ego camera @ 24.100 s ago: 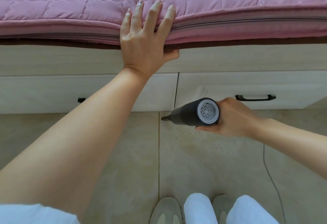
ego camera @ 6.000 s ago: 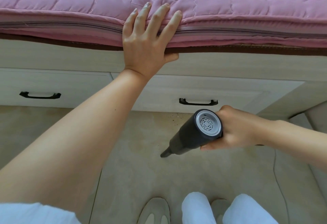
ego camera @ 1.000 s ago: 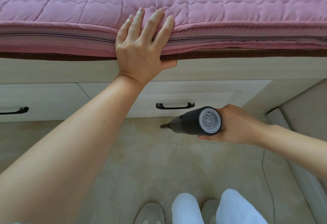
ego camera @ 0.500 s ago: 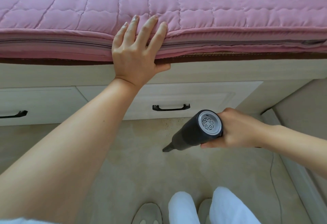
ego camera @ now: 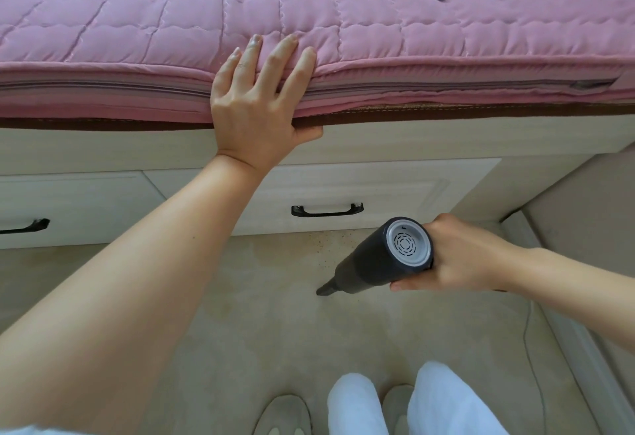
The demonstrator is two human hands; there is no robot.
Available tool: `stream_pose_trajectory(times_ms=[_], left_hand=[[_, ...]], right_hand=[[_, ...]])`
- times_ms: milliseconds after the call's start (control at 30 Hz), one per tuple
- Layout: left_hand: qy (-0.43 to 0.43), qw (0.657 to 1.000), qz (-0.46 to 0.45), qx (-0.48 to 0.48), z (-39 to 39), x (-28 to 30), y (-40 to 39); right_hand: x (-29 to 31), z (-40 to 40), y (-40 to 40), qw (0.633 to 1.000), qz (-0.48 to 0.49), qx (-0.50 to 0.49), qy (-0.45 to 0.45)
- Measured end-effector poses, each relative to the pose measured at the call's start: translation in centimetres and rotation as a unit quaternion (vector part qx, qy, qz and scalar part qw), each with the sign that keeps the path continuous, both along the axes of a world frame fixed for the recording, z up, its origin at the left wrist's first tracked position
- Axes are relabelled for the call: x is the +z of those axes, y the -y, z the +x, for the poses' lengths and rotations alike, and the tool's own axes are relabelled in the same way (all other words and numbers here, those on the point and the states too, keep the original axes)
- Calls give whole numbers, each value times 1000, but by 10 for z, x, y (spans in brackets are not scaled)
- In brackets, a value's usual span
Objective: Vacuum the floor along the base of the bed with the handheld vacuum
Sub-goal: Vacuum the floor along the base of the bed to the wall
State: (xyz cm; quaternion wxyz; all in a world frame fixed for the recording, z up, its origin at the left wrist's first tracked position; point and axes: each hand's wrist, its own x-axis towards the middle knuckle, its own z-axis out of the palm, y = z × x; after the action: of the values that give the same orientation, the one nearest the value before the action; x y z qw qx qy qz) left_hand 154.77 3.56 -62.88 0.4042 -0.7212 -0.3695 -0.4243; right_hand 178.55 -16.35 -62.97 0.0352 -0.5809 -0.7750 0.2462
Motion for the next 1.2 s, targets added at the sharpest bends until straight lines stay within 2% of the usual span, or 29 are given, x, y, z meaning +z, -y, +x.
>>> stream_pose_trajectory(times_ms=[167,433,967,1200], left_hand=[[6,1000,-1,0,0,1,0],[0,1000,-12,4,0,1,2],[0,1000,-2,-1,0,0,1],[4,1000,11,-1,0,1,1]], right_hand=[[0,8,4,1000,2,-24,-15],[3,17,10,1000,-27,-9,1],[-14,13,-4,998,6,-57,34],[-23,4,-14,997,9,-74,23]])
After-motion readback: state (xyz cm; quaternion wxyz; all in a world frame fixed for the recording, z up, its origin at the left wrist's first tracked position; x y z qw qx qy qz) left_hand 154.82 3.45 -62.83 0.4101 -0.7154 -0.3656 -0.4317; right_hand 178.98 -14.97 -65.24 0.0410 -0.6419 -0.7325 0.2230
